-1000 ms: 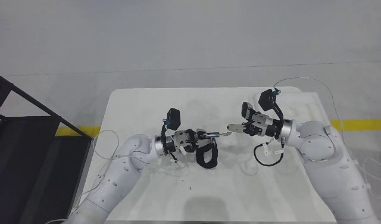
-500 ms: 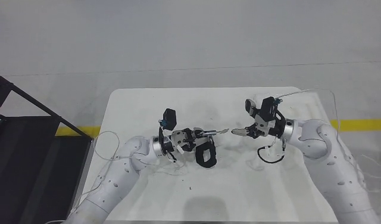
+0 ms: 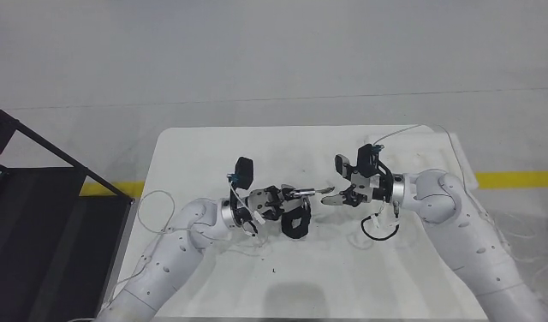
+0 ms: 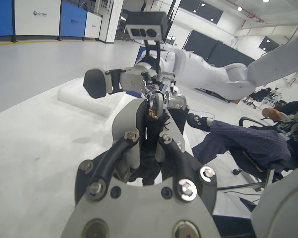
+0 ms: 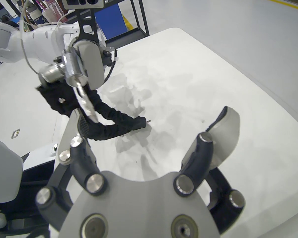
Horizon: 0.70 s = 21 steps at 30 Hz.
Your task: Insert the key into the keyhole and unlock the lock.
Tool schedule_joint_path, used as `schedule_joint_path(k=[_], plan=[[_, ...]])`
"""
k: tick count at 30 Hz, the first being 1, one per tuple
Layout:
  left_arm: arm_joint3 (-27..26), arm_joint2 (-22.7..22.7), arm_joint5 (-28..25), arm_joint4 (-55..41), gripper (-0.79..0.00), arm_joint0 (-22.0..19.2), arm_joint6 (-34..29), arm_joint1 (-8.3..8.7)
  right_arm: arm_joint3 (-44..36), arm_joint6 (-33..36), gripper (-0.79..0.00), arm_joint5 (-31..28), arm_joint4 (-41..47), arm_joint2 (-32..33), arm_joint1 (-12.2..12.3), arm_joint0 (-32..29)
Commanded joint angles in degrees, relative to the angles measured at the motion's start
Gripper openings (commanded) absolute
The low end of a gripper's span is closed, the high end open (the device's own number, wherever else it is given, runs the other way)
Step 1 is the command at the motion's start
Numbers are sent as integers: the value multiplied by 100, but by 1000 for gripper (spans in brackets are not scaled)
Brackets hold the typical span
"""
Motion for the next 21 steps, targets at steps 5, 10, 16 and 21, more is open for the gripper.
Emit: schedule_joint_path(k=[5,10,16,21], plan=[[-23,300,1,-48,-785,-50,452,287,0,0,0,0,0,0,0,0],[-59,688,1,-99,-785,-172,1138,495,-193,2,0,30,-139,-48,6,-98],[24,1410,1,8,-785,-515,1861,769,-424,254,0,0,332,-206,103,-113],[215,2039,1,-53,-785,-906,2314,949,-594,720,0,0,1077,-325,264,12]])
